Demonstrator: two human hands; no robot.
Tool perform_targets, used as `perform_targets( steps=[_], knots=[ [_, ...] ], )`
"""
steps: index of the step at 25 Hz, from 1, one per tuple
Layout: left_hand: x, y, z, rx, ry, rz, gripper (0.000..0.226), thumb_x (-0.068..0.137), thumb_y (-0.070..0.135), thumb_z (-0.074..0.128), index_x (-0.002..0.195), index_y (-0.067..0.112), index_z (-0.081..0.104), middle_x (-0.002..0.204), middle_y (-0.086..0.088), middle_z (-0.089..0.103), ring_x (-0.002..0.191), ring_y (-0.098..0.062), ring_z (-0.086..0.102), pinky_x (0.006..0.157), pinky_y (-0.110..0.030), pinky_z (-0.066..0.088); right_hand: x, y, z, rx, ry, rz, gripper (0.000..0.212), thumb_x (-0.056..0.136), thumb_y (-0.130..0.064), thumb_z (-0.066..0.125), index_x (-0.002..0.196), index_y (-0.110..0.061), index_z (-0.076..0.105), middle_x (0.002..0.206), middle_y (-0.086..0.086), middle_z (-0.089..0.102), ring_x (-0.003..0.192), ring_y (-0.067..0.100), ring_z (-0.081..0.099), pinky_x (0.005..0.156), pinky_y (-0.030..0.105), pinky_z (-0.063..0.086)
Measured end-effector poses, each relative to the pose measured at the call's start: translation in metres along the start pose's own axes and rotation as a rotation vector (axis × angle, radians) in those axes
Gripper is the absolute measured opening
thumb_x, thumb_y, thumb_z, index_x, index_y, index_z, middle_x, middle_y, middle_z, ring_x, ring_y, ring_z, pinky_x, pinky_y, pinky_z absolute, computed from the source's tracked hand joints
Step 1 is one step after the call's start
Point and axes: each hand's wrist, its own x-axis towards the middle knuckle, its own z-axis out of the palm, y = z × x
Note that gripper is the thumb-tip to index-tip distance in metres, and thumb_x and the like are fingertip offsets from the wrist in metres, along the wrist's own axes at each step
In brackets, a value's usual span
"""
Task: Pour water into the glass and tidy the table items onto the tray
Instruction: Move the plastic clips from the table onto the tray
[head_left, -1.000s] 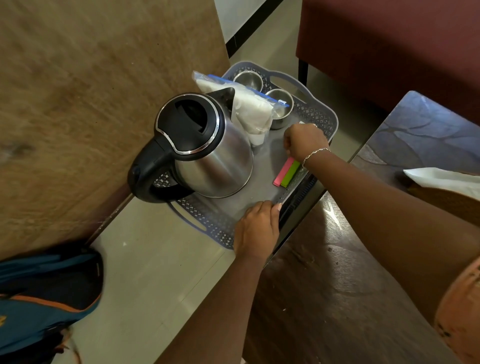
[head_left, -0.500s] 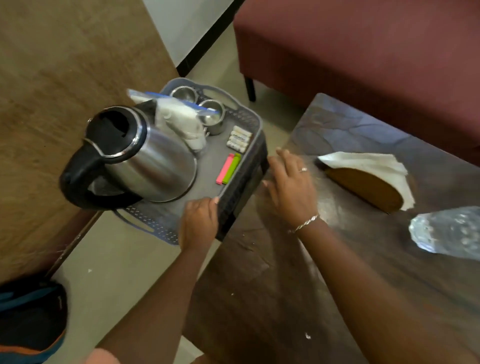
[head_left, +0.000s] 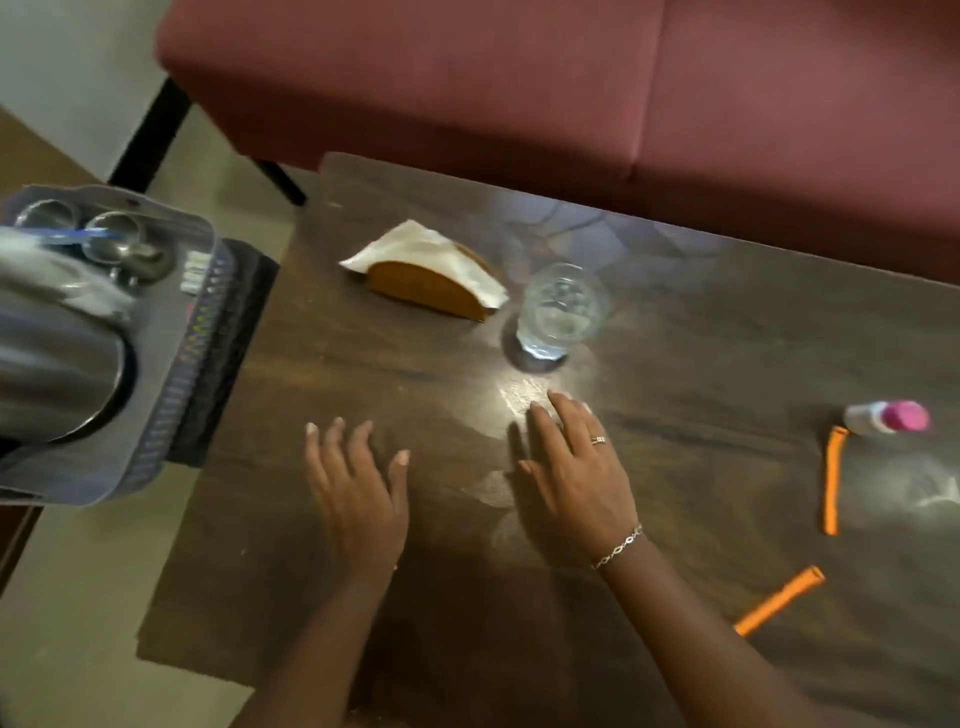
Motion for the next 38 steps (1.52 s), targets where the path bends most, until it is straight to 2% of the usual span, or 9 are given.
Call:
perform_targets(
  steps=[5,9,14,18,23,27,30,33,38],
  knots=[
    [-0.078,0.115,0.049,-0.067,-0.276,0.248,0.055,0.087,0.040,0.037,0.117,-0.002,0.056,0.127,-0.024,0.053,0.130,-0.044,0.037,0.099,-0.058,0.039,-0.081,0.089,-0.029,-0.025,0.049,0.216,0.058,0.069,-0.019,0.077,0.119,0.002,0.056,0.125,0.025,0.055,0.115,0.039,0.055,0.097,0.054,0.039],
    [-0.112,0.167,0.072,-0.067,-0.340,0.419,0.050,0.086,0.037,0.041,0.113,-0.002,0.058,0.121,-0.023,0.058,0.123,-0.044,0.046,0.098,-0.058,0.042,-0.121,0.139,-0.043,0.013,0.053,0.315,0.055,0.070,-0.014,0.076,0.118,0.004,0.056,0.122,0.025,0.057,0.112,0.040,0.057,0.096,0.055,0.042],
    [-0.140,0.213,0.093,-0.012,-0.422,0.538,0.045,0.087,0.039,0.045,0.103,0.000,0.062,0.107,-0.019,0.062,0.117,-0.040,0.052,0.095,-0.056,0.045,-0.156,0.202,-0.055,0.147,0.143,0.495,0.033,0.073,-0.003,0.070,0.105,0.001,0.062,0.108,0.020,0.063,0.099,0.039,0.061,0.081,0.043,0.052],
    [-0.167,0.246,0.111,0.118,-0.524,0.696,0.031,0.081,0.040,0.064,0.092,0.011,0.063,0.092,-0.007,0.063,0.093,-0.025,0.061,0.082,-0.042,0.050,-0.164,0.247,-0.055,0.298,0.204,0.853,0.016,0.081,-0.008,0.061,0.097,-0.005,0.064,0.102,0.014,0.064,0.096,0.032,0.058,0.073,0.030,0.037],
    [-0.192,0.279,0.142,0.300,-0.750,0.828,0.043,0.090,0.049,0.047,0.111,0.013,0.050,0.113,-0.005,0.054,0.105,-0.023,0.050,0.085,-0.035,0.039,-0.145,0.284,-0.052,0.392,0.161,0.998,0.015,0.080,-0.016,0.065,0.091,-0.006,0.064,0.098,0.014,0.065,0.092,0.031,0.059,0.079,0.037,0.044],
    [-0.197,0.280,0.152,0.354,-0.808,0.788,0.040,0.090,0.042,0.051,0.115,0.010,0.046,0.118,-0.007,0.053,0.106,-0.024,0.051,0.081,-0.036,0.043,-0.128,0.289,-0.047,0.404,0.059,1.043,0.028,0.074,-0.028,0.073,0.088,-0.006,0.062,0.095,0.014,0.064,0.090,0.030,0.059,0.071,0.035,0.043],
    [-0.200,0.282,0.151,0.339,-0.835,0.760,0.031,0.093,0.033,0.050,0.113,0.010,0.050,0.115,-0.007,0.056,0.102,-0.023,0.055,0.075,-0.034,0.046,-0.120,0.284,-0.043,0.374,0.010,1.070,0.020,0.076,-0.024,0.072,0.080,-0.007,0.061,0.094,0.014,0.066,0.091,0.031,0.060,0.068,0.032,0.039],
    [-0.199,0.285,0.141,0.285,-0.711,0.740,0.022,0.084,0.032,0.063,0.095,0.013,0.061,0.096,-0.003,0.065,0.084,-0.017,0.062,0.063,-0.027,0.048,-0.117,0.282,-0.045,0.377,-0.009,1.105,0.009,0.079,-0.018,0.067,0.079,-0.010,0.064,0.094,0.014,0.069,0.093,0.032,0.061,0.070,0.030,0.040],
    [-0.169,0.265,0.128,0.040,-0.734,0.448,0.019,0.090,0.030,0.054,0.095,0.013,0.057,0.097,-0.004,0.063,0.086,-0.021,0.061,0.065,-0.028,0.037,-0.115,0.259,-0.049,0.402,0.087,1.083,0.007,0.076,-0.016,0.067,0.074,-0.011,0.064,0.081,0.011,0.069,0.084,0.028,0.062,0.067,0.028,0.039]
  ],
)
